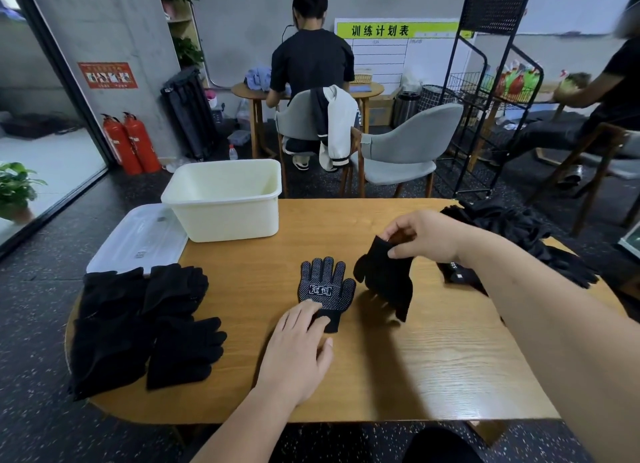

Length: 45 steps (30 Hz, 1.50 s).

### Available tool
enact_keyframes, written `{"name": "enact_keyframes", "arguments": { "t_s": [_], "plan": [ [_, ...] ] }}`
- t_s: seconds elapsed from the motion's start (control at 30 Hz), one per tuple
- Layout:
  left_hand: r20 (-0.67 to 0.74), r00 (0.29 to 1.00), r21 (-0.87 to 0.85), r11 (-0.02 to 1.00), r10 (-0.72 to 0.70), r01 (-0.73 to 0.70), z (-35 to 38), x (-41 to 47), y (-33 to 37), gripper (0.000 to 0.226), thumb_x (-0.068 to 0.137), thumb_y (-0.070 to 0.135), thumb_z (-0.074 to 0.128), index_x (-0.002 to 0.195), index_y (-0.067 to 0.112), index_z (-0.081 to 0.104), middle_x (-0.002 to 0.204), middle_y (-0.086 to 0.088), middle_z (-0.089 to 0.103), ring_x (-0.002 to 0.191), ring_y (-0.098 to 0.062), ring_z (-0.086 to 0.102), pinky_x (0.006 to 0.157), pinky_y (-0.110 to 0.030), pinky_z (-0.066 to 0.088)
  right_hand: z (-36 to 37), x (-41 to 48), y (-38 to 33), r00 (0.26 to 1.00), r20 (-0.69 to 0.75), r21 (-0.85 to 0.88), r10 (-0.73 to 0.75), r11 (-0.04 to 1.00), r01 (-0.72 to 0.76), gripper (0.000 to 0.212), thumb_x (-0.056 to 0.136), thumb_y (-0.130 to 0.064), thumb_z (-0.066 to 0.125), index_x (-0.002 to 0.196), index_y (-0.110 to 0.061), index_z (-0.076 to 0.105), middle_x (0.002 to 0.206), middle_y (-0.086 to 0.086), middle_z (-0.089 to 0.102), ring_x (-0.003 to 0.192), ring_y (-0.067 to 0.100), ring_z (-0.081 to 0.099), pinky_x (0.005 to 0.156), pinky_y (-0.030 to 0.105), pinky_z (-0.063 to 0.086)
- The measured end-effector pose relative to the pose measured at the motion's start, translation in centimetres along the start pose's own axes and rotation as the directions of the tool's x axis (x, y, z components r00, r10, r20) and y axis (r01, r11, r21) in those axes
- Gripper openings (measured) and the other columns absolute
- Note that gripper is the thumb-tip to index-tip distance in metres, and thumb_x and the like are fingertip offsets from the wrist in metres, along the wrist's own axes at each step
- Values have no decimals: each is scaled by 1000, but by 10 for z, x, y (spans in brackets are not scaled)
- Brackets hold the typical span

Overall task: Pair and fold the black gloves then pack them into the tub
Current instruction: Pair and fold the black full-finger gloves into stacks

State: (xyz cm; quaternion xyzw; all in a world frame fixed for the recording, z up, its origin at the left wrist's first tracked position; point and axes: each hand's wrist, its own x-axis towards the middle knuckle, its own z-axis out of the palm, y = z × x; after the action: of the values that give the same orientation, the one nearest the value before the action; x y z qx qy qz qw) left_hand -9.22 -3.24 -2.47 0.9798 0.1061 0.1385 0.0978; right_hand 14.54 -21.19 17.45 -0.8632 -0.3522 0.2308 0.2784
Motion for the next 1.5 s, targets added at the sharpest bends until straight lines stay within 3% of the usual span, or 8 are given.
{"name": "enact_keyframes", "arguments": {
  "t_s": [0.1,0.3,0.57,0.83,0.93,1.03,1.13,1.5],
  "plan": [
    [19,1000,-14,1000,17,-16,1,0,0,50,108,48,31,148,30,56,160,12,44,153,-7,30,132,-33,12,-10,6,-2,983,-185,-167,-4,986,-28,25,94,-21,78,117,-31,75,113,-10,72,107,14,67,90,29,51],
    [-20,1000,15,1000,2,-1,0,0,1,43,104,47,41,137,32,64,136,11,54,133,-12,45,122,-34,33,-2,-3,-2,822,-535,-215,-196,972,92,24,98,-14,69,116,-30,75,111,-12,67,102,11,59,91,28,48],
    [70,997,-27,1000,14,-12,-3,2,1,53,110,51,27,157,33,42,168,14,27,159,-7,12,127,-23,-2,141,-31,75,970,-177,-372,-165,924,89,20,95,-22,67,113,-30,71,113,-11,56,112,16,58,93,27,48],
    [-17,999,18,999,36,-36,0,0,-1,37,106,49,39,132,37,62,134,12,47,133,-13,42,117,-37,38,193,-54,90,843,-424,-544,-332,837,56,36,106,-57,45,95,-30,67,97,-13,54,95,16,50,81,35,49],
    [59,998,54,999,1,-5,-1,1,0,48,109,54,31,153,41,44,166,5,26,158,-17,15,129,-42,24,191,-50,86,841,-445,-486,-308,872,63,35,108,-52,45,115,-28,70,118,-10,59,112,18,55,92,37,53],
    [211,978,81,997,-4,-13,1,6,0,62,109,65,12,167,46,3,176,10,-17,160,-15,-25,133,-44,-2,199,-42,87,955,-256,-520,-147,854,-8,60,107,-66,21,159,-40,38,171,-6,26,159,24,20,126,43,26],
    [285,958,110,994,-6,-27,2,10,-1,64,107,70,6,166,48,-6,175,10,-22,158,-17,-31,132,-44,-10,211,-39,94,985,-149,-532,-89,847,-4,80,95,-79,-11,166,-44,2,175,-8,-11,161,19,-17,129,41,-6],
    [378,926,171,982,15,-86,-1,17,-2,67,104,72,2,162,47,-20,171,4,-33,155,-24,-38,130,-51,-12,208,-41,91,988,-126,-593,-87,805,-5,76,98,-82,1,164,-46,-11,173,-7,-21,158,19,-27,129,44,-10]
  ]
}}
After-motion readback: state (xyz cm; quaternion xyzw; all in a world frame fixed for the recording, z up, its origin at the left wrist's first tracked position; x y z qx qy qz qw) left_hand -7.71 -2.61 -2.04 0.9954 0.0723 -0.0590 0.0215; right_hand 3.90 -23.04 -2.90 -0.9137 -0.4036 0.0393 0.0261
